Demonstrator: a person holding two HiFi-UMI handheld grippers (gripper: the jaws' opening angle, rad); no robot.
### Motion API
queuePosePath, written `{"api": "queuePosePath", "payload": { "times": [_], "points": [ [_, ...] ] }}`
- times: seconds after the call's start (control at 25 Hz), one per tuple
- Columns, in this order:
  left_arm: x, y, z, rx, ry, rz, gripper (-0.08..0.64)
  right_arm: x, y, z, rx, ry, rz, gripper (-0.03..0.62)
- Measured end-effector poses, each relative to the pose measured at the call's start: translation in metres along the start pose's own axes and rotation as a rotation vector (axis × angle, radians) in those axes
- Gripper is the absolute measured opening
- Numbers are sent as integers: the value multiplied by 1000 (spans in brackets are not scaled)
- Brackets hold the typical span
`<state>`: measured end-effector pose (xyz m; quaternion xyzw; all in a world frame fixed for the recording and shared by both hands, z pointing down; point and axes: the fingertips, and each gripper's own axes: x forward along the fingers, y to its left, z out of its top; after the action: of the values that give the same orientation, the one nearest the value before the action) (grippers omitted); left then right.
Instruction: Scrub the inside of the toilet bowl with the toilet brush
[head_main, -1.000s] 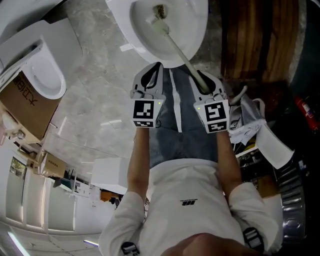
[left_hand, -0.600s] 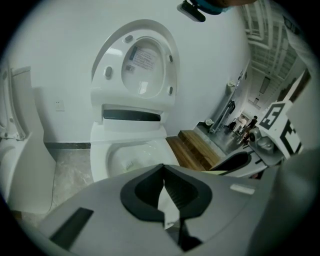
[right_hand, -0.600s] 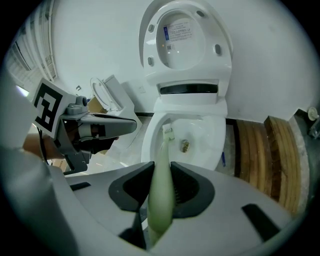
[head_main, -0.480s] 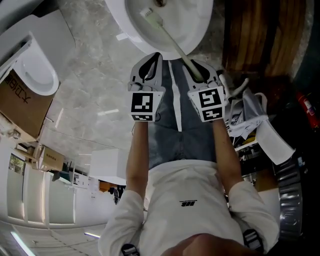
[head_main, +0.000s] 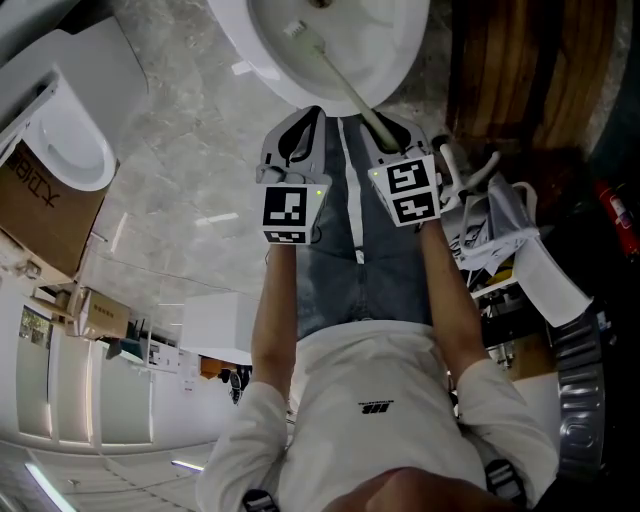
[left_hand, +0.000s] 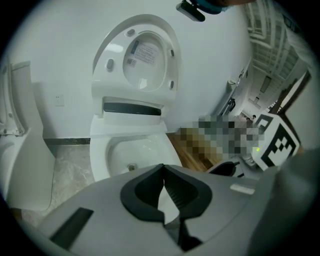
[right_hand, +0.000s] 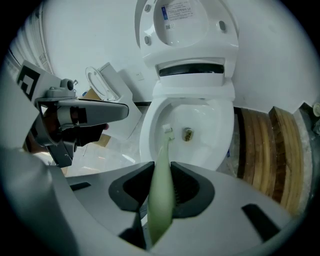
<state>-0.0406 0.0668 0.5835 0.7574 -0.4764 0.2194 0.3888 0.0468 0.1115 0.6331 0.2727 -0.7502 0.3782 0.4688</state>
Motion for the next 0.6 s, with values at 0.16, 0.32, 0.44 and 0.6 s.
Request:
{"api": "queuePosePath", "payload": {
  "times": [0.16,0.32,0.44,0.6],
  "points": [
    [2,-2,0,4,6,-9,9,9,2,-4,2,39,18,92],
    [2,-2,-3,1,9,-11,9,15,3,-12,9,68,22,92],
    [2,0,-3,-2,10,-13,9,17,1,-16,7,89,16,92],
    [2,0,-3,-3,12,-18,9,14,-2,-22,-4,116,10,92]
  ]
}}
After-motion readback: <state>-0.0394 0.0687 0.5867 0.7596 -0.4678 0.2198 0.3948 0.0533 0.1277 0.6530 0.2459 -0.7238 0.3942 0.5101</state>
